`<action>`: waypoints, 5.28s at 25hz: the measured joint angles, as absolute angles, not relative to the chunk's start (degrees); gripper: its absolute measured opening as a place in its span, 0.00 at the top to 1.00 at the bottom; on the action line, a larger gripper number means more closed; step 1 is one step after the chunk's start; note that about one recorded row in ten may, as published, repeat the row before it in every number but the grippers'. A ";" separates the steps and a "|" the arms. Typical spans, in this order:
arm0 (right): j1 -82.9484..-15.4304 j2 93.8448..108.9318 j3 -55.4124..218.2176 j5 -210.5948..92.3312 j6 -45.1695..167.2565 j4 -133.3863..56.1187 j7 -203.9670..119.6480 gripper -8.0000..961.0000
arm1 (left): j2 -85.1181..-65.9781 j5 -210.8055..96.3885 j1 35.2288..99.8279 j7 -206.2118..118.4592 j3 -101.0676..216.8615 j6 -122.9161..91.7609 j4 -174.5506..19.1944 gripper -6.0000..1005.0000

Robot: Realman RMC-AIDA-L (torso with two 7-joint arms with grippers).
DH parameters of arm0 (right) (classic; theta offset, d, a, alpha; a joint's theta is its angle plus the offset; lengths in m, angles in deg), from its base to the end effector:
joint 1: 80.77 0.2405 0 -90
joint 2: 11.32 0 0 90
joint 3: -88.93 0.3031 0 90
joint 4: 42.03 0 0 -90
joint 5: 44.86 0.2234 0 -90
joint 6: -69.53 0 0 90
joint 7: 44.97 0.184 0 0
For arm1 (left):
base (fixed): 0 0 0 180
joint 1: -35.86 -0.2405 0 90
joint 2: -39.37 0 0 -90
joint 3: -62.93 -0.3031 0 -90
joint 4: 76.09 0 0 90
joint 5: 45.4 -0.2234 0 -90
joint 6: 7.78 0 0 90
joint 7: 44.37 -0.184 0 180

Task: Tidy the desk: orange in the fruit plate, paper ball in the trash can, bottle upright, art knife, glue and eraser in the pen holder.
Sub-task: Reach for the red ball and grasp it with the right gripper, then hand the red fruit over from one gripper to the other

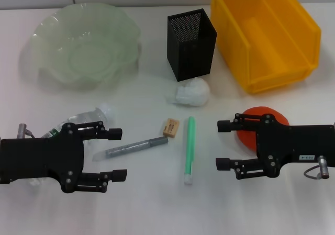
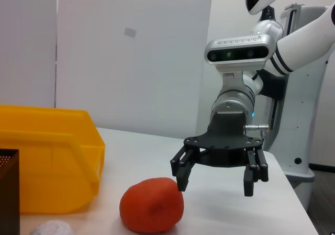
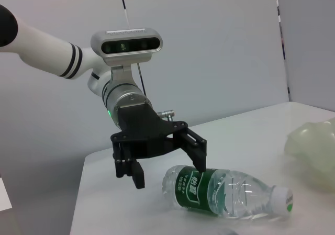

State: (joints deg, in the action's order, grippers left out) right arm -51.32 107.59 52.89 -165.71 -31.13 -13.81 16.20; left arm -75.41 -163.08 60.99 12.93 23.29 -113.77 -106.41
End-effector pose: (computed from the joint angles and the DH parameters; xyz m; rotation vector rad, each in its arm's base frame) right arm 0.2919 0.3143 -0.0823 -2.9289 0.3631 0.8416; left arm -0.3170 0.2934 -0.0458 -2.9427 -0.2484 -0.8182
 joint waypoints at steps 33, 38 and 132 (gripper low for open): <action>-52.62 103.38 57.33 -166.16 -42.59 1.85 37.52 0.17 | -75.66 -163.08 60.90 12.96 23.29 -113.50 -106.41 0.22; -51.39 102.86 56.37 -172.22 -42.95 12.15 47.69 0.18 | -75.62 -163.08 61.10 12.93 23.29 -113.51 -106.41 0.22; -54.58 105.51 45.44 -166.53 -30.91 14.80 38.32 0.86 | -76.24 -163.23 61.49 13.55 23.68 -113.07 -107.20 0.27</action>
State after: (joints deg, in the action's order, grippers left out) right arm -54.58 105.51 45.44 -166.53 -30.91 14.80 38.32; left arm -76.24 -163.23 61.49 13.55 23.68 -113.07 -107.20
